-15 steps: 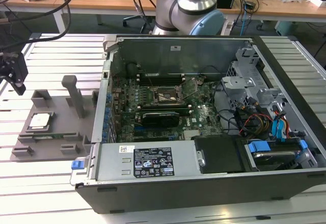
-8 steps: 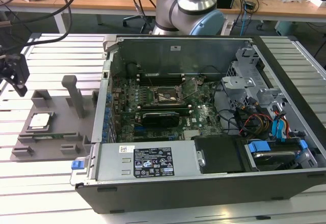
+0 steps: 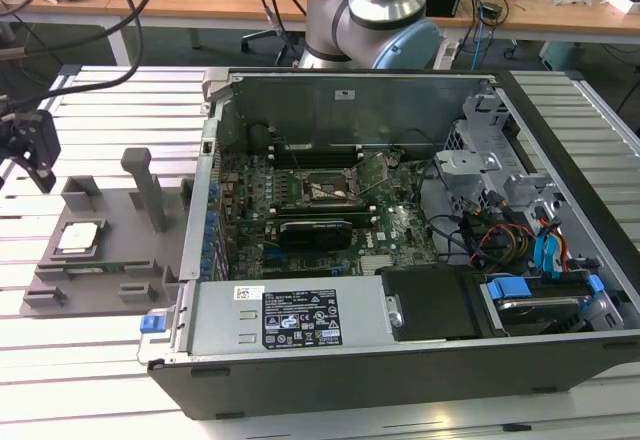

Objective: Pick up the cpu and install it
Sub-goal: 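Pick up the cpu and move it towards the insertion slot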

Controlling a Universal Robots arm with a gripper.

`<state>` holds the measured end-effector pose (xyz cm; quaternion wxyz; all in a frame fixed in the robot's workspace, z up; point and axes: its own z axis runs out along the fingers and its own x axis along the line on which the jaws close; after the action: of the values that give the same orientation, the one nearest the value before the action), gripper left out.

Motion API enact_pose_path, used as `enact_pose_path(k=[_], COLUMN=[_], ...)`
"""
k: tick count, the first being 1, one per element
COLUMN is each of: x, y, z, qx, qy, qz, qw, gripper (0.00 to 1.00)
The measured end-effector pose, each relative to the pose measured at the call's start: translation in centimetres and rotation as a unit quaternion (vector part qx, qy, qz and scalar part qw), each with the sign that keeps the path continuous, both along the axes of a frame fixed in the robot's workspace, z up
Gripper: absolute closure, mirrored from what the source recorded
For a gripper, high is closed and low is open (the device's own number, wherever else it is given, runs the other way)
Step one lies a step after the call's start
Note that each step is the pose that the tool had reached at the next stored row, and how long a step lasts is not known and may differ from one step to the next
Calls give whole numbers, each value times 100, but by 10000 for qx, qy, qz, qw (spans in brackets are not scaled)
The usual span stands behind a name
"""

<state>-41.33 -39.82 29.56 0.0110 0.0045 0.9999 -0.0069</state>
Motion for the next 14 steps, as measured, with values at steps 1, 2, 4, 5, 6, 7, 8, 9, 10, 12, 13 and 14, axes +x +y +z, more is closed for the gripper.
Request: enact_pose_path(k=[1, 2, 4, 5, 6, 7, 8, 9, 10, 12, 13, 14], x=[0, 0, 0, 0, 1, 0, 1, 0, 1, 2, 3, 3], y=[0, 0, 0, 0, 0, 0, 0, 0, 0, 0, 0, 0], z=[-7, -15, -29, -35, -43, -49, -56, -61, -68, -87, -100, -109], qx=[0, 0, 0, 0, 0, 1, 0, 0, 0, 1, 0, 0], qy=[0, 0, 0, 0, 0, 0, 0, 0, 0, 0, 0, 0], qz=[0, 0, 0, 0, 0, 0, 0, 0, 0, 0, 0, 0], qw=[10000, 10000, 10000, 10000, 10000, 10000, 10000, 10000, 10000, 10000, 10000, 10000], gripper=[37, 37, 37, 37, 37, 37, 37, 37, 37, 37, 37, 37])
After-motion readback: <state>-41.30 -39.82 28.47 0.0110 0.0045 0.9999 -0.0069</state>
